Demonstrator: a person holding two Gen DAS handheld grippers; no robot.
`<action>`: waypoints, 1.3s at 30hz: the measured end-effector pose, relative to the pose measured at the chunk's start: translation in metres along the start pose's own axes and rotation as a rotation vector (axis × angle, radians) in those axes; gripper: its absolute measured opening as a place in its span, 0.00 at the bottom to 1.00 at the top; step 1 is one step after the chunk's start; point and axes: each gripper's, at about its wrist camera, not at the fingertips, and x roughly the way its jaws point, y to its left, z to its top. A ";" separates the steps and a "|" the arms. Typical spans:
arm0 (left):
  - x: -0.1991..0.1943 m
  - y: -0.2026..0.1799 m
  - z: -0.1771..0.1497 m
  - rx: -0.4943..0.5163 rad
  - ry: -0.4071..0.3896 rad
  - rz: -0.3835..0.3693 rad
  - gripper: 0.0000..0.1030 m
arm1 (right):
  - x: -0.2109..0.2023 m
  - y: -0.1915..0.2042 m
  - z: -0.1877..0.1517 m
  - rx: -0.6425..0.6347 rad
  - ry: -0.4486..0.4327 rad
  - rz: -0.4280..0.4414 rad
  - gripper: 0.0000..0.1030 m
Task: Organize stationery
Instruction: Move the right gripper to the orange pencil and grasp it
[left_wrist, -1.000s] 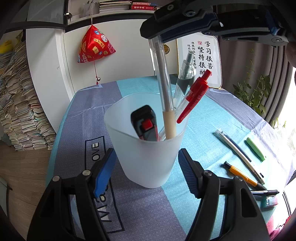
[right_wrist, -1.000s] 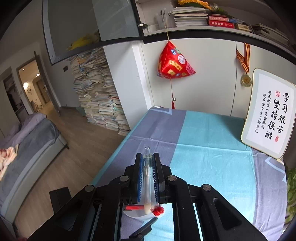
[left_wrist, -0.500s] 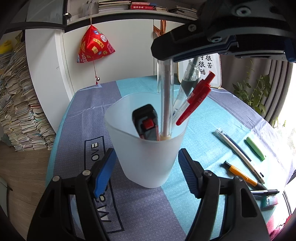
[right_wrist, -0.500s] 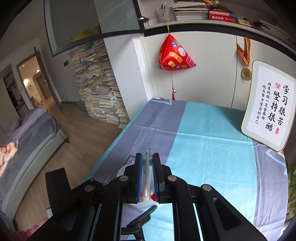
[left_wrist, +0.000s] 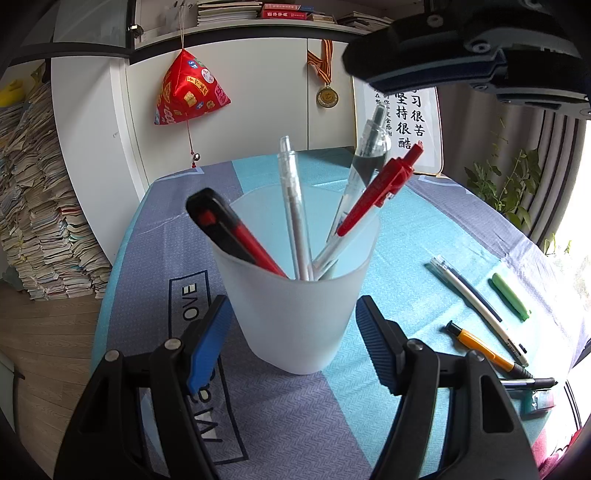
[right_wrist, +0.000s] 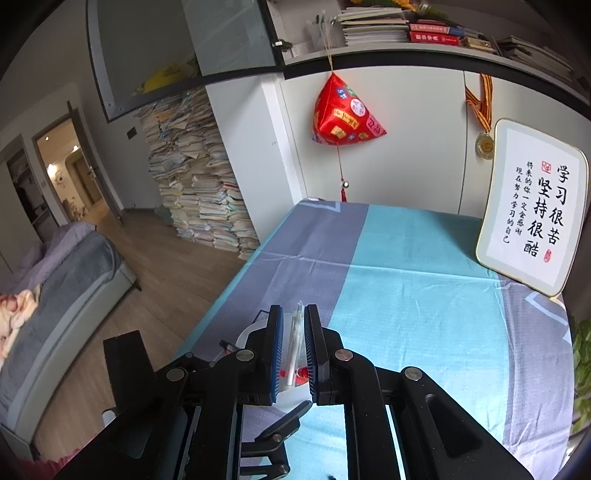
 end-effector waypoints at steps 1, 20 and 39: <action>0.000 0.000 0.000 0.000 0.000 -0.001 0.67 | -0.006 -0.002 0.000 0.002 -0.011 -0.006 0.11; -0.001 0.002 0.000 0.001 0.002 0.001 0.67 | 0.006 -0.063 -0.105 0.035 0.313 -0.107 0.11; -0.001 0.003 0.000 0.001 0.005 0.000 0.67 | 0.028 -0.058 -0.127 -0.050 0.387 -0.152 0.31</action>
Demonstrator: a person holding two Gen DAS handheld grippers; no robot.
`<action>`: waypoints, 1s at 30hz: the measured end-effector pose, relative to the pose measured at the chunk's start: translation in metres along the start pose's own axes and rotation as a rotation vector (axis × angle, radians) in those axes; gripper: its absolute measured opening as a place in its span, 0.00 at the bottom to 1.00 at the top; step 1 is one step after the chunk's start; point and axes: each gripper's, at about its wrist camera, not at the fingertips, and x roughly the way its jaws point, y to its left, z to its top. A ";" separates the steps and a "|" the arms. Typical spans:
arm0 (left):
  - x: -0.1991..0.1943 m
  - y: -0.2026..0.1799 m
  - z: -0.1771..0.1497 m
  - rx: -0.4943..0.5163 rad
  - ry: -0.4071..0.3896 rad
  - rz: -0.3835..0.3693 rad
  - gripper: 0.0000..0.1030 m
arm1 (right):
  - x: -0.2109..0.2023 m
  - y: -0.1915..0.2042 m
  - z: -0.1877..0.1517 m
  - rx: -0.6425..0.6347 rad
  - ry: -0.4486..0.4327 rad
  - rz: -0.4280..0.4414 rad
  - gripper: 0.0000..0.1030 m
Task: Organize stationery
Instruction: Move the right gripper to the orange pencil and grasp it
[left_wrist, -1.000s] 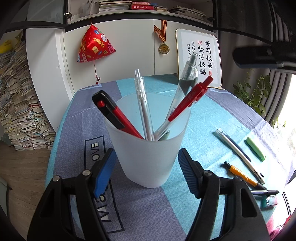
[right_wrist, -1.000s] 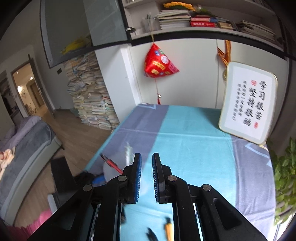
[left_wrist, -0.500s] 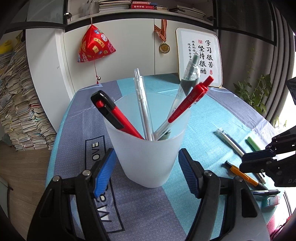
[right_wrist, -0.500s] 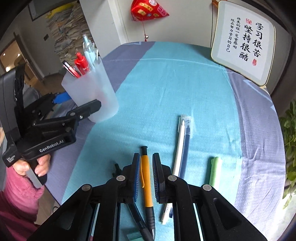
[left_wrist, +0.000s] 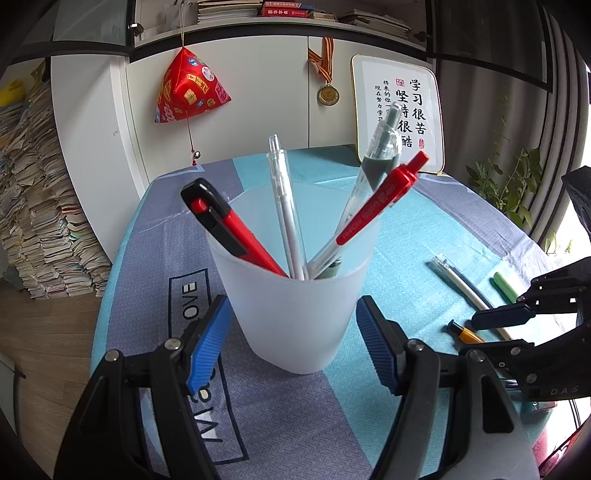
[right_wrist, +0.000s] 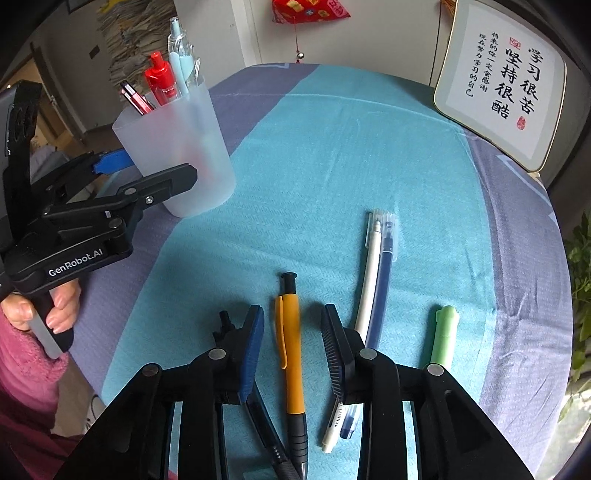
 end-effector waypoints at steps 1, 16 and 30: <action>0.000 0.000 0.000 0.000 0.000 0.000 0.67 | 0.001 0.002 0.001 -0.010 -0.002 -0.009 0.31; 0.000 0.000 0.001 0.000 0.001 0.000 0.67 | -0.051 -0.027 0.022 0.147 -0.217 -0.034 0.13; 0.000 0.000 0.001 -0.001 0.001 -0.001 0.67 | -0.006 -0.018 0.016 0.061 -0.040 -0.040 0.14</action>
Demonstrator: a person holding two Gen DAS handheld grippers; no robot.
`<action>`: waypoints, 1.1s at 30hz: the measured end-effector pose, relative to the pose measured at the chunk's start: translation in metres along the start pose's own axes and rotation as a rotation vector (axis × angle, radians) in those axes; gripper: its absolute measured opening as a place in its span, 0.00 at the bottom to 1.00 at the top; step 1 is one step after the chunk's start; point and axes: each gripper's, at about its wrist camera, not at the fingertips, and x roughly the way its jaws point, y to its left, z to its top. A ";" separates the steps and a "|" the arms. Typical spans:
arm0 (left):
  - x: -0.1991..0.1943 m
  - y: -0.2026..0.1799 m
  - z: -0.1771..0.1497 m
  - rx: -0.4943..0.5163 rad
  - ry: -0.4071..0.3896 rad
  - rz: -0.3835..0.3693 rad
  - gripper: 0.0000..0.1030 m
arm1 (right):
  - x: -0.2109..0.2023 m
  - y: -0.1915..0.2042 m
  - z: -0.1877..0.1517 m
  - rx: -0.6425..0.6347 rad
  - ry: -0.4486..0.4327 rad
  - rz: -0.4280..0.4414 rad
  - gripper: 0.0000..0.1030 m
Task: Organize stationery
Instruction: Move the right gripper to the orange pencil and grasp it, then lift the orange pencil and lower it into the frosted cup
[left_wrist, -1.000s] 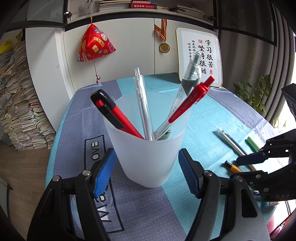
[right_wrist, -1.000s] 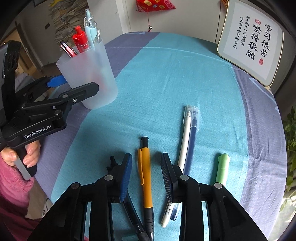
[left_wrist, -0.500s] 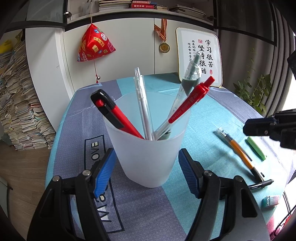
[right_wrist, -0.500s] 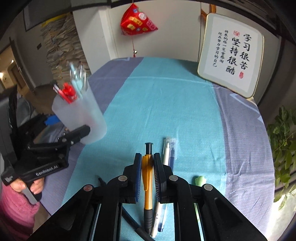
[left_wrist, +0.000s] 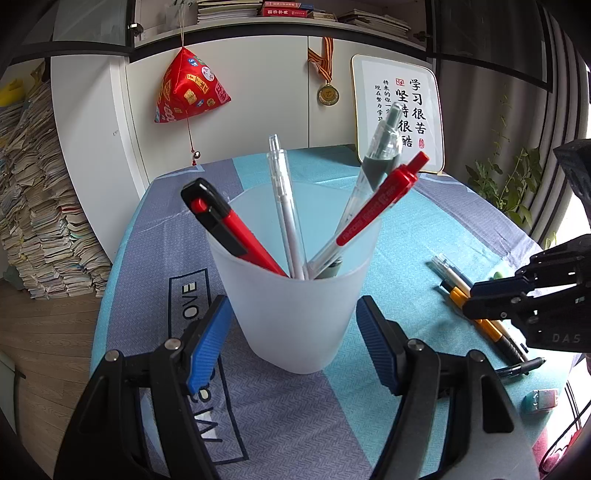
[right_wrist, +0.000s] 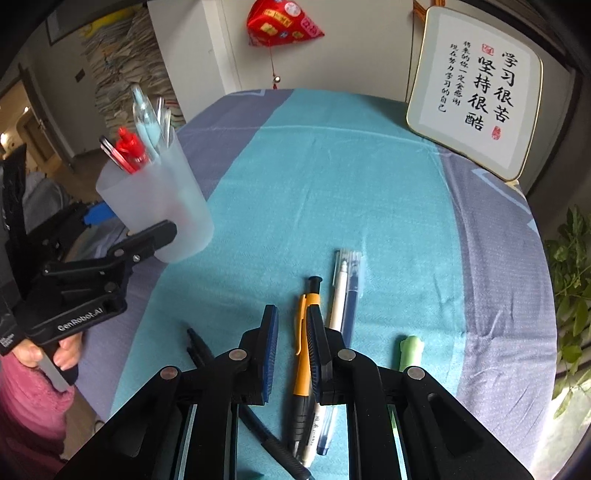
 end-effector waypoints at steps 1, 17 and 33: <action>0.000 0.000 0.000 0.000 0.000 0.000 0.67 | 0.004 -0.001 0.000 -0.002 0.009 -0.005 0.14; 0.002 0.000 -0.002 -0.002 0.002 -0.002 0.67 | 0.019 -0.002 0.015 -0.021 0.035 -0.004 0.14; 0.002 0.000 -0.002 -0.001 0.003 -0.002 0.67 | -0.079 -0.007 0.028 0.042 -0.237 0.009 0.12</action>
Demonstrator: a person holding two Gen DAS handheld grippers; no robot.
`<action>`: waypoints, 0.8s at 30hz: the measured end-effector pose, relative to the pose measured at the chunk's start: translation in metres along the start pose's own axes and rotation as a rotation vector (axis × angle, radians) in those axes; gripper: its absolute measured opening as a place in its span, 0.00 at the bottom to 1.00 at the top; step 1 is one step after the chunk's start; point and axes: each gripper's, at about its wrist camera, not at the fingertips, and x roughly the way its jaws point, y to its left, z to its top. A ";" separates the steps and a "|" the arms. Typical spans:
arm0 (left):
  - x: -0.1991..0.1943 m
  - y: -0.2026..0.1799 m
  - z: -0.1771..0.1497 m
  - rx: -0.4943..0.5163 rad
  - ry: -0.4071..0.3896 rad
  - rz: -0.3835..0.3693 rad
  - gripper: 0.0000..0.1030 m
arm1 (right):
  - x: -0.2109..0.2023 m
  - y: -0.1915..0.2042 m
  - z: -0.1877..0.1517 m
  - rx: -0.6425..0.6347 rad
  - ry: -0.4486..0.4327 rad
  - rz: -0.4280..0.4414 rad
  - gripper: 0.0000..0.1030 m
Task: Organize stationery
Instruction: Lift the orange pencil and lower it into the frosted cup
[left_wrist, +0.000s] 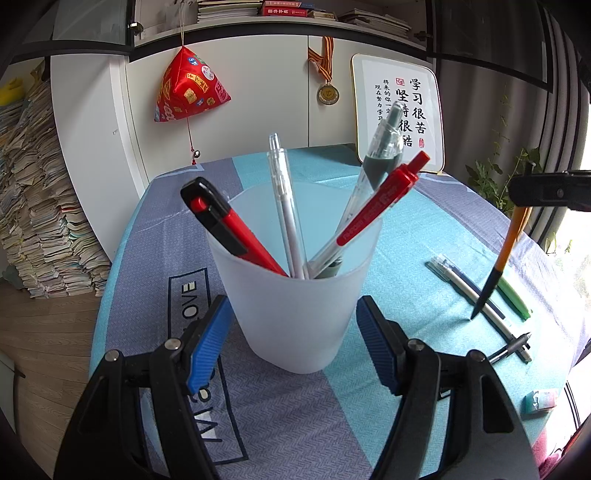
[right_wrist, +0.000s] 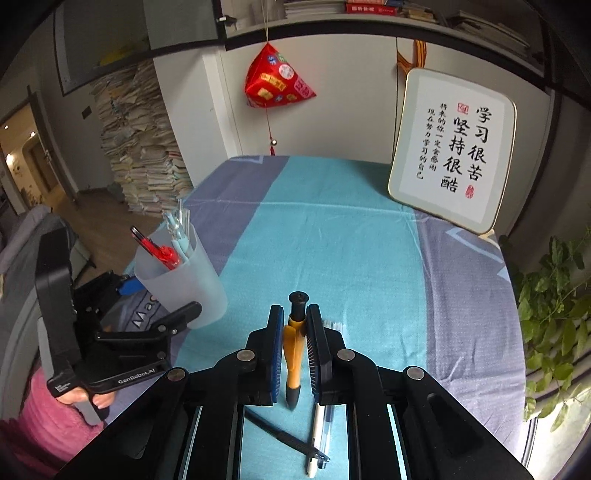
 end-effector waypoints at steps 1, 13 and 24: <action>0.000 0.000 0.000 0.000 0.000 0.000 0.67 | -0.004 0.001 0.002 0.000 -0.012 -0.002 0.12; 0.000 0.000 0.000 0.000 0.000 0.000 0.67 | -0.060 0.037 0.050 -0.063 -0.197 0.058 0.10; 0.000 0.000 0.000 0.000 0.001 0.000 0.67 | -0.052 0.085 0.090 -0.168 -0.262 0.202 0.10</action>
